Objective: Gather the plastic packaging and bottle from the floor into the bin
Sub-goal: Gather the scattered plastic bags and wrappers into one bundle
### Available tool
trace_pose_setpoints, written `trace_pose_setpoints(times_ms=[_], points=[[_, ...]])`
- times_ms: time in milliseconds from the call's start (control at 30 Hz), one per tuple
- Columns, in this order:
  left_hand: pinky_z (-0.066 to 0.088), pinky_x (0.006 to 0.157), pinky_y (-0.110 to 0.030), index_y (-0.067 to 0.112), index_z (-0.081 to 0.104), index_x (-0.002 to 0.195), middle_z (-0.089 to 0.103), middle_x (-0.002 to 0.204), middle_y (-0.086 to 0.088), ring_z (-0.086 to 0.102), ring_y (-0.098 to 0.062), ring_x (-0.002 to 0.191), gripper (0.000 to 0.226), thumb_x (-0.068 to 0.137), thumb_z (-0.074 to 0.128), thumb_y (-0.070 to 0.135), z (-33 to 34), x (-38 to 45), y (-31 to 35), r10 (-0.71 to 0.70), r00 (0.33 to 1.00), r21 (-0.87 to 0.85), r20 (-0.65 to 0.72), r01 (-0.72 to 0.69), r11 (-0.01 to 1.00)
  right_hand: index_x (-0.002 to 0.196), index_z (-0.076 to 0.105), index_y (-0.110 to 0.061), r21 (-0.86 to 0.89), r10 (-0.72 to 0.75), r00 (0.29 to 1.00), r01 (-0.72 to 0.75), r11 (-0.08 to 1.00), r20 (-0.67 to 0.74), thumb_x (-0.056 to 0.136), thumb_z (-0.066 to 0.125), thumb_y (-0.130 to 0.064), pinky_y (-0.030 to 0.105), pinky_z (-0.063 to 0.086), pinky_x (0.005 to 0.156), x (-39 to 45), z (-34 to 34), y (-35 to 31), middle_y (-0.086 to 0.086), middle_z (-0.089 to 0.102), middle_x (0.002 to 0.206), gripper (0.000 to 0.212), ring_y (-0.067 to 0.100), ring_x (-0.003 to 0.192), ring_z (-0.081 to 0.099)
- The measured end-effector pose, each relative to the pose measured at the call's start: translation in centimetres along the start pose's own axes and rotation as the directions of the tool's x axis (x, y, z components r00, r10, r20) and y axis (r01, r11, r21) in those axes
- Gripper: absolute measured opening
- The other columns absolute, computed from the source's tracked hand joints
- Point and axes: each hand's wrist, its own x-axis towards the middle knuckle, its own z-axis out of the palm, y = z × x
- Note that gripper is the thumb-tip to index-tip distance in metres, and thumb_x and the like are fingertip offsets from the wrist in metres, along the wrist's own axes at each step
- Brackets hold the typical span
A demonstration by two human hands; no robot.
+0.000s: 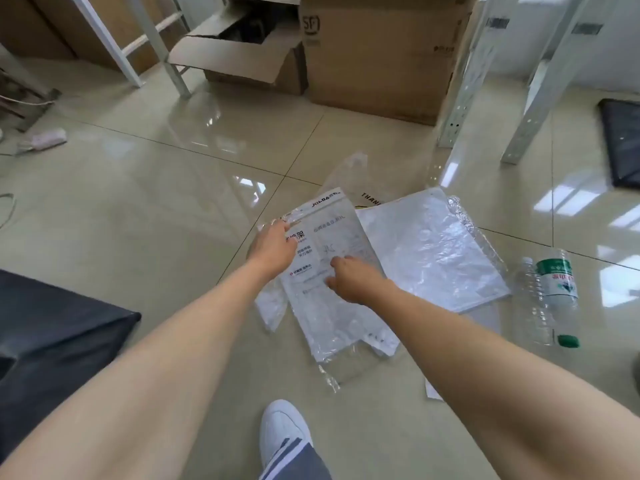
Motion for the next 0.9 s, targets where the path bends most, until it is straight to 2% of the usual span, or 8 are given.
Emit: trace_pose_setpoints(times_ms=[233, 433, 567, 633, 700, 733, 833, 900], points=[[0.041, 0.101, -0.035, 0.012, 0.051, 0.137, 0.054, 0.14, -0.009, 0.054, -0.027, 0.126, 0.042, 0.097, 0.049, 0.024, 4.4, 2.4, -6.5, -0.108, 0.993, -0.154, -0.053, 0.098, 0.983, 0.132, 0.043, -0.005, -0.036, 0.019, 0.998, -0.017, 0.999, 0.053, 0.095, 0.055, -0.037, 0.043, 0.045, 0.09, 5.1, 9.4, -3.5, 0.017, 0.048, 0.132, 0.05, 0.035, 0.12, 0.05], [0.041, 0.098, -0.031, 0.009, 0.052, 0.136, 0.056, 0.137, -0.012, 0.057, -0.028, 0.123, 0.041, 0.096, 0.05, 0.021, 8.1, 3.6, -11.8, -0.217, 0.975, -0.254, -0.054, 0.197, 0.947, 0.136, 0.035, -0.008, -0.224, 0.107, 0.994, -0.098, 0.97, 0.025, 0.083, 0.065, -0.05, 0.043, 0.046, 0.087, 8.0, 15.7, -3.4, 0.018, 0.034, 0.141, 0.074, 0.032, 0.124, 0.041], [0.042, 0.101, -0.034, 0.008, 0.052, 0.136, 0.055, 0.138, -0.013, 0.057, -0.03, 0.123, 0.041, 0.096, 0.05, 0.017, 9.8, 3.5, -13.6, -0.259, 0.965, -0.279, -0.041, 0.238, 0.93, 0.129, 0.044, -0.003, -0.327, 0.115, 0.988, -0.143, 0.934, -0.104, 0.082, 0.064, -0.029, 0.039, 0.051, 0.072, 8.6, 18.1, -3.7, 0.029, 0.038, 0.141, 0.057, 0.036, 0.115, 0.047], [0.041, 0.101, -0.032, 0.009, 0.051, 0.137, 0.054, 0.14, -0.012, 0.056, -0.029, 0.125, 0.042, 0.096, 0.05, 0.018, 10.4, 3.3, -13.9, -0.259, 0.966, -0.262, -0.019, 0.245, 0.933, 0.107, 0.062, 0.002, -0.359, 0.118, 0.992, -0.13, 0.924, -0.054, 0.064, 0.079, -0.024, 0.035, 0.052, 0.062, 8.7, 18.0, -4.0, 0.037, 0.057, 0.118, 0.054, 0.038, 0.095, 0.06], [0.041, 0.101, -0.032, 0.009, 0.051, 0.137, 0.054, 0.14, -0.012, 0.055, -0.028, 0.125, 0.042, 0.097, 0.049, 0.02, 10.5, 3.2, -14.1, -0.265, 0.964, -0.267, -0.011, 0.253, 0.93, 0.068, 0.071, -0.004, -0.369, 0.065, 0.994, -0.094, 0.925, -0.089, 0.029, 0.09, -0.018, 0.028, 0.049, 0.049, 8.6, 17.1, -3.9, 0.027, 0.068, 0.076, 0.046, 0.033, 0.063, 0.064], [0.042, 0.101, -0.032, 0.009, 0.051, 0.137, 0.054, 0.14, -0.012, 0.055, -0.027, 0.125, 0.042, 0.097, 0.049, 0.02, 10.4, 3.2, -14.2, -0.276, 0.961, -0.28, -0.008, 0.262, 0.924, 0.062, 0.07, -0.007, -0.371, 0.016, 0.99, -0.068, 0.926, -0.141, 0.028, 0.09, -0.016, 0.026, 0.047, 0.048, 8.7, 16.6, -3.6, 0.021, 0.067, 0.07, 0.04, 0.031, 0.058, 0.064], [0.044, 0.101, -0.034, 0.008, 0.052, 0.136, 0.058, 0.137, -0.012, 0.057, -0.026, 0.124, 0.042, 0.097, 0.049, 0.021, 10.0, 3.2, -14.2, -0.304, 0.953, -0.333, 0.006, 0.289, 0.898, 0.09, 0.067, -0.007, -0.126, 0.038, 0.979, -0.064, 0.99, -0.201, 0.085, 0.06, -0.012, 0.033, 0.045, 0.065, 8.9, 15.4, -2.2, 0.016, 0.067, 0.096, 0.01, 0.033, 0.086, 0.065], [0.045, 0.102, -0.033, 0.008, 0.054, 0.136, 0.062, 0.132, -0.012, 0.059, -0.026, 0.121, 0.044, 0.096, 0.052, 0.029, 9.9, 3.1, -13.9, -0.314, 0.947, -0.423, 0.064, 0.311, 0.851, 0.093, 0.063, -0.007, 0.087, 0.09, 0.972, -0.073, 0.994, -0.217, 0.096, 0.044, -0.016, 0.035, 0.039, 0.064, 9.1, 14.8, -0.9, 0.014, 0.069, 0.093, 0.022, 0.036, 0.086, 0.063]])
